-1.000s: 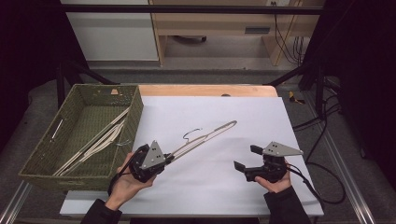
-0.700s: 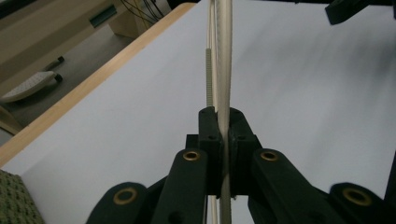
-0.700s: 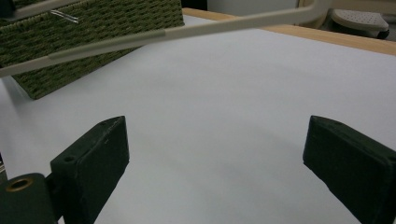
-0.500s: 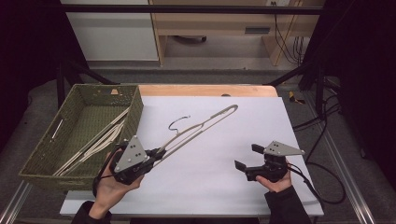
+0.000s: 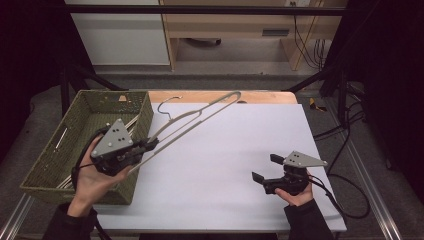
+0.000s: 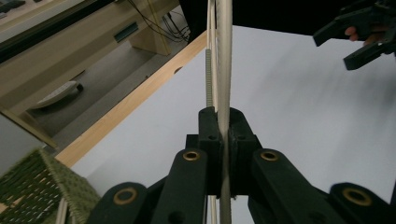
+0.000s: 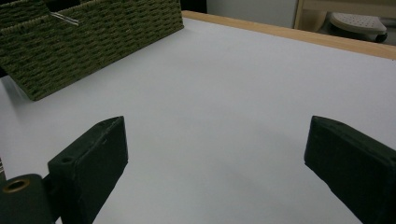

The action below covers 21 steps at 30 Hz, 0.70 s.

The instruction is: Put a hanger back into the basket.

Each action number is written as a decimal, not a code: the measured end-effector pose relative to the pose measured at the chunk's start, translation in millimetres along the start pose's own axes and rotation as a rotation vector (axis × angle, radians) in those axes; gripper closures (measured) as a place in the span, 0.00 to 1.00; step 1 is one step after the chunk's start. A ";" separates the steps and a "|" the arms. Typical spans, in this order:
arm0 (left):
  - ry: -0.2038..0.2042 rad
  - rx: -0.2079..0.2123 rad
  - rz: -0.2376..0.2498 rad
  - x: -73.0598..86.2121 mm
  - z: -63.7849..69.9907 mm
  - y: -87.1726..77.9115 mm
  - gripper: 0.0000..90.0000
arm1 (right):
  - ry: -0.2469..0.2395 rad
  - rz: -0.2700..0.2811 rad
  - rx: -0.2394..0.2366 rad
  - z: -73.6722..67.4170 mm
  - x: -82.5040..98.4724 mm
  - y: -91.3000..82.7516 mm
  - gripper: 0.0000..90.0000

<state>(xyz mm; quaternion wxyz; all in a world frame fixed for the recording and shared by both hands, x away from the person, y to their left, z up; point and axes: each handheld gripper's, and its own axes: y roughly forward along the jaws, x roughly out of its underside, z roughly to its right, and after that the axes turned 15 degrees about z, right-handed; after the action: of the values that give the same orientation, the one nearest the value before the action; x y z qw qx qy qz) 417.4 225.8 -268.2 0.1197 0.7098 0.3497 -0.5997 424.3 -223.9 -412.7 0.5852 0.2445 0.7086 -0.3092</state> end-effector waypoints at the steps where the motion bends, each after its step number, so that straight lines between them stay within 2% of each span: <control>1: -0.001 -0.009 -0.007 0.9 -5.6 -1.6 0.96 | -0.003 -0.001 0.001 0.2 0.1 0.0 0.07; 4: 0.001 -0.041 -0.026 5.3 -21.6 -7.0 0.96 | 0.000 0.001 0.005 -0.1 0.3 0.7 0.07; 9: -0.018 -0.060 -0.040 16.0 -47.4 -21.3 0.96 | 0.003 -0.001 0.003 -0.1 0.3 0.7 0.07; 16: -0.025 -0.127 -0.059 27.5 -73.1 -46.4 0.96 | 0.002 -0.002 0.003 0.1 0.2 0.5 0.06; 21: -0.037 -0.166 -0.076 42.6 -91.6 -61.4 0.96 | 0.001 -0.001 0.000 0.3 -0.1 -0.1 0.05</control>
<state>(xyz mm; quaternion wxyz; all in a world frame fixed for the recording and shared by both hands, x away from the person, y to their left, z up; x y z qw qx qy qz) 449.9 339.5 -269.6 0.1617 0.6724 0.4228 -0.5857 424.5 -224.2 -412.6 0.5847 0.2443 0.7090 -0.3096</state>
